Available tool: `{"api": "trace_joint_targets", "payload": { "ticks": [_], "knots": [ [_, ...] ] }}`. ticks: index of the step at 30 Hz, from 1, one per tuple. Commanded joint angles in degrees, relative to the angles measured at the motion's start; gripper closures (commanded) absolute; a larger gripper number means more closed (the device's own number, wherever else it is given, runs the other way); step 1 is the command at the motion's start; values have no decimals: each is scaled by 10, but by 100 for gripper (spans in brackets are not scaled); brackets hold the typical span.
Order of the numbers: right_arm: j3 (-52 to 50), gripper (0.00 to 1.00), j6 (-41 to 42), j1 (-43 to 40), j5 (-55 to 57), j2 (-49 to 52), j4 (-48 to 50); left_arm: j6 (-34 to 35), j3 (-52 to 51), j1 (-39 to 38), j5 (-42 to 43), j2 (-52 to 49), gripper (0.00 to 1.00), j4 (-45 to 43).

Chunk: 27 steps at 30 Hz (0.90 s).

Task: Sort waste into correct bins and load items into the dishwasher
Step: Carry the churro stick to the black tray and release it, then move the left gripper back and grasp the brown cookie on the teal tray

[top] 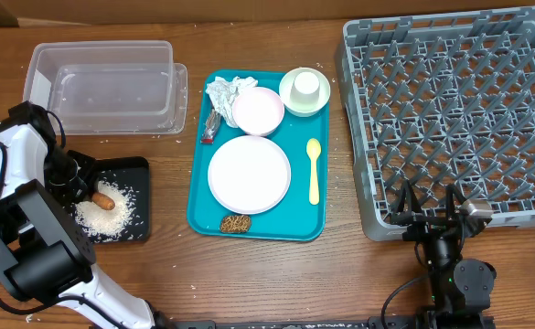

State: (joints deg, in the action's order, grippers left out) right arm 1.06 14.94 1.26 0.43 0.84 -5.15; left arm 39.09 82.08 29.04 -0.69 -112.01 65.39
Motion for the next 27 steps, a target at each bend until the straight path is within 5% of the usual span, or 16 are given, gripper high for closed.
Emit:
{"api": "trace_joint_targets", "payload": {
  "ticks": [1, 4, 5, 6, 15, 23, 27],
  "knots": [
    [-6, 0, -3, 4, 1, -7, 4, 11, -3, 2, -18, 0, 78, -1],
    [-6, 0, -3, 4, 1, -7, 4, 1, -2, 2, -23, 0, 76, -1],
    [-6, 0, -3, 4, 1, -7, 4, 1, -2, 2, -23, 0, 51, -1],
    [-6, 0, -3, 4, 1, -7, 4, -1, -1, 2, -23, 0, 0, -1],
    [-6, 0, -3, 4, 1, -7, 4, -44, 26, 2, -10, 2, 0, 22],
    [-6, 0, -3, 4, 1, -7, 4, -150, 61, -47, 155, 66, 0, 49],
    [-6, 0, -3, 4, 1, -7, 4, -197, 61, -121, 173, 88, 0, 77]
  ]
}}
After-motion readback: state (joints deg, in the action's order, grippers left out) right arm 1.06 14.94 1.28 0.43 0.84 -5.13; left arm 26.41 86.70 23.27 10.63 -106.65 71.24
